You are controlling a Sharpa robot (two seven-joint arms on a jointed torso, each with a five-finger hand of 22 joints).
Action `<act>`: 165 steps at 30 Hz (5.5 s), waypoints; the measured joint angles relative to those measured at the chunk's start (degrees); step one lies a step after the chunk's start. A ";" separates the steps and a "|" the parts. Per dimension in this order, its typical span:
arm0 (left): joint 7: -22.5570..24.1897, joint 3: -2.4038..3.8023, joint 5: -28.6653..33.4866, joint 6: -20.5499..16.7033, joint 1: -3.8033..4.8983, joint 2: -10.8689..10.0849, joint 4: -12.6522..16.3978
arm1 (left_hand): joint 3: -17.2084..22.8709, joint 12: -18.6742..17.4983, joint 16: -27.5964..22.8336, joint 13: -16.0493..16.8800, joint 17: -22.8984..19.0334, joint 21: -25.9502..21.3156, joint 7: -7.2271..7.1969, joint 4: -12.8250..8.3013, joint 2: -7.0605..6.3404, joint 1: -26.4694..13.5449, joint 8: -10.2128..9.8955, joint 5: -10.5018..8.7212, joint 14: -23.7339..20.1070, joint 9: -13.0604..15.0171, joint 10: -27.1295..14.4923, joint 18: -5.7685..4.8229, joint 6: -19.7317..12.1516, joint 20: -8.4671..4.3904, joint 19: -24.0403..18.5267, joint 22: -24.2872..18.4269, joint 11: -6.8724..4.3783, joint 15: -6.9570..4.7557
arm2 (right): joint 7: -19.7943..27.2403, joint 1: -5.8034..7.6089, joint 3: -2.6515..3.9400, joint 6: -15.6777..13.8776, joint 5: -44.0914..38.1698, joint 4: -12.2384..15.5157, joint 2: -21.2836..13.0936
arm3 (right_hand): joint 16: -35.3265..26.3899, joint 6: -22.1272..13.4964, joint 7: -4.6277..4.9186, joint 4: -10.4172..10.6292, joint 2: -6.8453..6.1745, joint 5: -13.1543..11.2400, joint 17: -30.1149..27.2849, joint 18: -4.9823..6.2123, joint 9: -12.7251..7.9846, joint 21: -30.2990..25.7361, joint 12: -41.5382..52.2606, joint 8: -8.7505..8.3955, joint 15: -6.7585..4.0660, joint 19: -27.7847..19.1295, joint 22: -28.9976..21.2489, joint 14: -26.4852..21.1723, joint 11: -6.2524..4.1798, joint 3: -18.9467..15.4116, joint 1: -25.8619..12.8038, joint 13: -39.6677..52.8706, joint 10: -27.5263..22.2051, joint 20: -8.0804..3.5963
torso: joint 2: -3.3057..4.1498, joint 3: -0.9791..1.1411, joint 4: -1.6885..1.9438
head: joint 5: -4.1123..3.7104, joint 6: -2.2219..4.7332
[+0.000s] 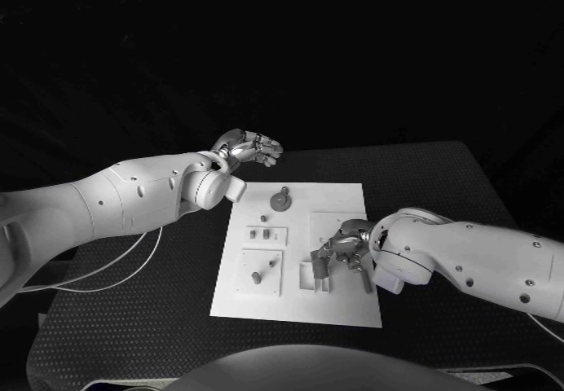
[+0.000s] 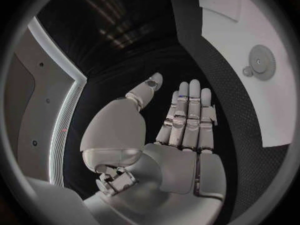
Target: Assemble the parts on the task board
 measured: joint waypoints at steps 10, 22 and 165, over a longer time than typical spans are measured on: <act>-0.08 0.00 0.00 0.00 0.01 0.18 -0.02 | 0.00 0.00 -0.22 0.00 0.06 0.00 0.00 0.00 0.00 0.00 0.00 0.00 0.00 0.00 0.00 0.00 0.00 0.00 0.00 0.05 0.00 0.00 | -0.64 -0.70 -0.01 0.00 2.74 -1.73 1.58 | -0.15 0.05 0.05 0.22 0.14 0.00 0.14 0.00 -0.14 0.22 -0.21 -0.08 0.08 0.00 0.00 0.08 0.01 0.09 -0.60 0.25 0.01 0.01 | 0.00 0.00 0.09 | 0.31 0.07; -0.16 0.00 -0.01 0.01 0.04 0.07 0.02 | 0.00 0.00 -0.22 0.01 0.10 -0.22 0.00 0.00 -0.23 -0.23 0.00 0.00 0.00 0.00 0.00 0.00 0.00 0.00 0.00 0.05 0.00 0.00 | -1.07 -1.45 -0.03 0.74 3.91 -1.90 1.79 | -0.24 0.05 0.05 0.38 0.42 0.00 0.14 0.01 -0.14 0.22 -0.21 -0.08 0.09 0.01 0.00 0.09 0.02 -0.07 -1.22 0.39 0.02 0.01 | -0.02 -0.07 0.01 | 0.64 -0.31; -0.51 -0.07 -0.03 0.54 0.11 -1.11 0.15 | 0.05 0.00 -0.79 -0.05 0.91 -0.44 0.00 0.57 -0.03 -0.42 0.18 0.00 0.00 0.00 0.00 0.00 0.00 0.00 0.00 0.52 0.00 0.00 | 2.39 -3.36 -0.05 5.21 -23.57 4.83 -12.28 | -1.66 0.58 -0.46 1.02 -3.55 -0.23 3.28 0.49 2.61 0.67 -0.82 -0.07 -0.63 0.12 -0.68 1.62 -0.52 -4.65 1.88 3.77 1.33 -0.74 | -0.17 0.03 -0.42 | -0.94 0.55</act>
